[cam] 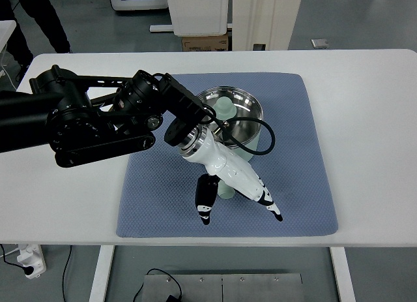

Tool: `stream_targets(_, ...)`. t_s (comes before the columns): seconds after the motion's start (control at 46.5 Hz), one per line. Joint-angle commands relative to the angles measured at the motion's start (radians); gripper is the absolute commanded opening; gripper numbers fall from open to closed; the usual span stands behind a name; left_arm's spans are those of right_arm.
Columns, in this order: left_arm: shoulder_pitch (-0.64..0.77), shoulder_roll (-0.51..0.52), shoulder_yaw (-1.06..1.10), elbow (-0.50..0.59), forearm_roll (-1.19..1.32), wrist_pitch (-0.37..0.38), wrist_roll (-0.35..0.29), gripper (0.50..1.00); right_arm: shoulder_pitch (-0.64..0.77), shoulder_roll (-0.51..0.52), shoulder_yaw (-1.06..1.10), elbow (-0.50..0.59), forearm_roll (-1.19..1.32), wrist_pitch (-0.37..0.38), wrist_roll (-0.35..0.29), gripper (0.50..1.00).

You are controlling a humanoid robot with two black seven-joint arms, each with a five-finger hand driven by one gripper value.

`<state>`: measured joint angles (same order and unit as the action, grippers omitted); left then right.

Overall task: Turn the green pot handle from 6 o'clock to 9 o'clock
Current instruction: 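Push the handle with the left hand, turning the pot clockwise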

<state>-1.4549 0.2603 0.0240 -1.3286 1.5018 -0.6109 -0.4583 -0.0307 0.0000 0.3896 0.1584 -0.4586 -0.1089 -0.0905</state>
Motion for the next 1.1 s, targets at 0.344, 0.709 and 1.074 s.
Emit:
stream_targets(0.344, -0.048, 0.008, 0.002, -0.003, 0.0, 0.0, 0.0, 1.0, 0.0, 0.0, 0.0, 0.0, 0.0, 0.0, 0.0, 1.0)
stream_targets(0.709, -0.122, 0.033, 0.123, -0.006, -0.005, 0.0, 0.0, 1.0, -0.001, 0.0, 0.0, 0.0, 0.0, 0.0, 0.0, 1.0)
stream_targets(1.074, -0.159, 0.02, 0.175, -0.007, -0.012, 0.0, 0.0, 1.0, 0.0, 0.0, 0.0, 0.0, 0.0, 0.0, 0.0, 1.0)
